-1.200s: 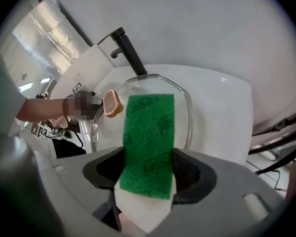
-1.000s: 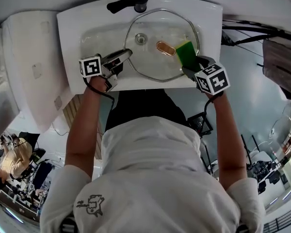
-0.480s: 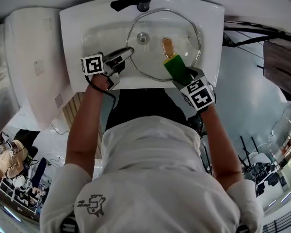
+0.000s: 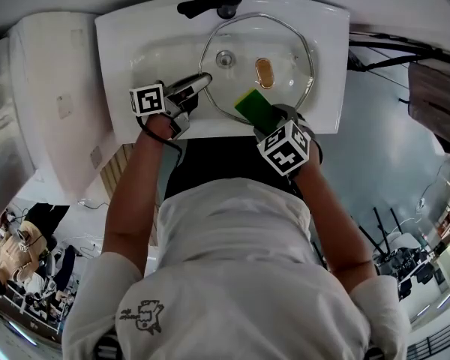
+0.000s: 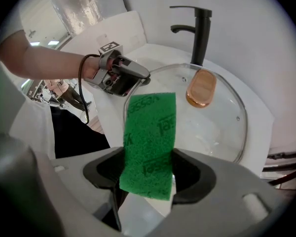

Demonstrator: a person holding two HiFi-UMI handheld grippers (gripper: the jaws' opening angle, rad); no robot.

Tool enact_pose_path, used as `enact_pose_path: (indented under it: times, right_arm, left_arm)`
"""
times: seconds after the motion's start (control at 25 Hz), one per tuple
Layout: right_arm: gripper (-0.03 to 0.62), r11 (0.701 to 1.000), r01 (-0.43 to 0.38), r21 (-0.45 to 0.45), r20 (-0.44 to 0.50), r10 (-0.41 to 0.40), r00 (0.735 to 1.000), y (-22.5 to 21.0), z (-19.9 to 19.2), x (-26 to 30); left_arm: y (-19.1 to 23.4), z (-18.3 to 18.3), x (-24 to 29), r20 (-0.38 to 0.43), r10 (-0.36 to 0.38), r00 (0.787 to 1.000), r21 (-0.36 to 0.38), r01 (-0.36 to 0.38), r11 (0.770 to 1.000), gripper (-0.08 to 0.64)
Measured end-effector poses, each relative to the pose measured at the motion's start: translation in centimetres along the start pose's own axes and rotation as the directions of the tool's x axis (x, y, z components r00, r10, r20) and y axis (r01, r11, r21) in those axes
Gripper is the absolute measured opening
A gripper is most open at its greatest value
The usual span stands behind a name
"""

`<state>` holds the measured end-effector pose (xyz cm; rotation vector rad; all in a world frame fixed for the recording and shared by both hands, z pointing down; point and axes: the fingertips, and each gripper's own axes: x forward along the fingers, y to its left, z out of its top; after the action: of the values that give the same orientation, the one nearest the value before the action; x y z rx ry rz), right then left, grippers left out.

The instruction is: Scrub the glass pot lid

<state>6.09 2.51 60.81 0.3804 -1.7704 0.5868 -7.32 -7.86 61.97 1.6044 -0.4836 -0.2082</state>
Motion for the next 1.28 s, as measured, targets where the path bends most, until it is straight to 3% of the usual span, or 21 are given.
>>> enact_pose_path:
  times: [0.28, 1.28]
  right_arm:
    - [0.293, 0.999, 0.028, -0.039, -0.061, -0.031, 0.998, 0.3, 1.9, 0.5]
    - [0.293, 0.977, 0.022, 0.212, -0.089, -0.004, 0.996, -1.4, 6.8, 0.4]
  left_arm:
    - [0.0, -0.1, 0.1, -0.019, -0.011, 1.0, -0.01, 0.011, 1.0, 0.094]
    - [0.1, -0.3, 0.1, -0.096, -0.047, 0.994, -0.036, 0.044, 0.998, 0.087]
